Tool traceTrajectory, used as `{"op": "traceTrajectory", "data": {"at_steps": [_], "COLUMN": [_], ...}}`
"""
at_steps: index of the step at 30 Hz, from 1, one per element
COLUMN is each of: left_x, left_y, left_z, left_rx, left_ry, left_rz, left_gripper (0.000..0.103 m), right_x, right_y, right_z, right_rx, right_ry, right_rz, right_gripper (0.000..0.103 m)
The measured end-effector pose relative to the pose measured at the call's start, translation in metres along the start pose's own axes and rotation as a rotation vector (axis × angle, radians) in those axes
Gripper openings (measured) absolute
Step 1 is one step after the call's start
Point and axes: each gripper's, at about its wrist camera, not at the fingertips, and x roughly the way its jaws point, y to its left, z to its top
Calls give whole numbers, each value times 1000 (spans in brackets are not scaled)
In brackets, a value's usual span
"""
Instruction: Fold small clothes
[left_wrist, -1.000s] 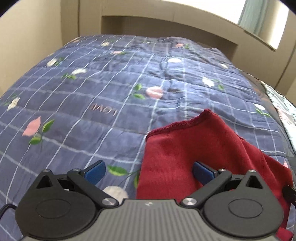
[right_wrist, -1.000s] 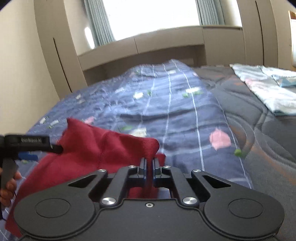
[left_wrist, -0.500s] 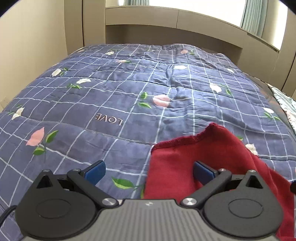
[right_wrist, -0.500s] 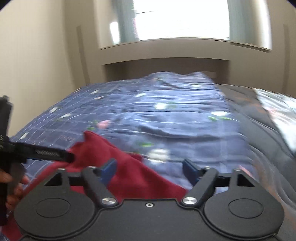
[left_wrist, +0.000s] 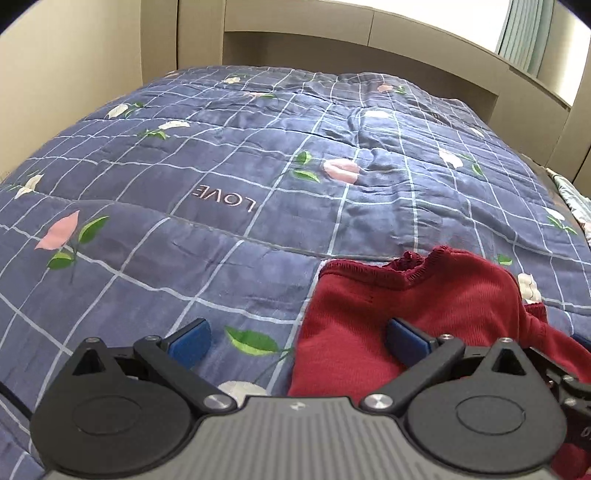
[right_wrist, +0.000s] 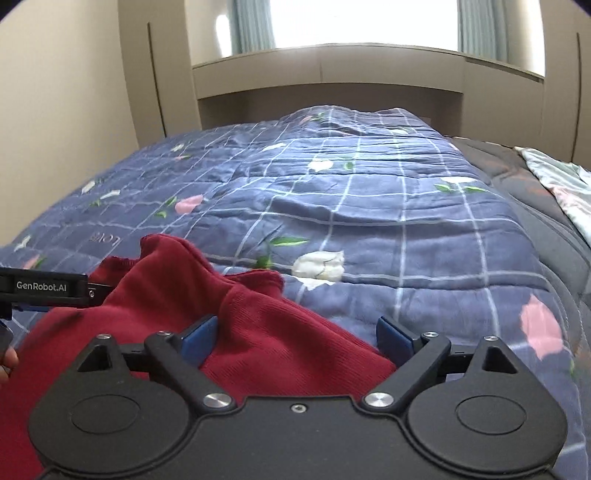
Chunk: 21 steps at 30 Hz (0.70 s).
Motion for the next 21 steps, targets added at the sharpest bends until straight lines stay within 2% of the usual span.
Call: {"op": "traceTrajectory", "data": {"at_steps": [4,6,11,14,16,21], "left_x": [-15,-30,-69,-79,-82,-84], "left_y": [5,9,22,24,24,22], "left_z": [2,0,-22,-37,-43,-44], "left_rx": [-12,-6,-2,31,50,42], "left_ry": [-8,-25,-37,-44,-55,-44], "left_rz": [-6,-9,-70,-62,-57,-42], "left_gripper": [102,102,103,102,102,102], "right_x": [-27,-46,-86,-94,-97,-98], "right_y": [-5,-8,-7,-7,-13,-10], "right_z": [-3,-9,-36,-56,-67,-71], "right_rx": [-15,-8,-9,0,50,88], "right_ry": [-2,-7,8,28,24,16], "right_rz": [-36,-22,-29,-62,-69,-99], "right_gripper": [99,101,102,102,102,102]}}
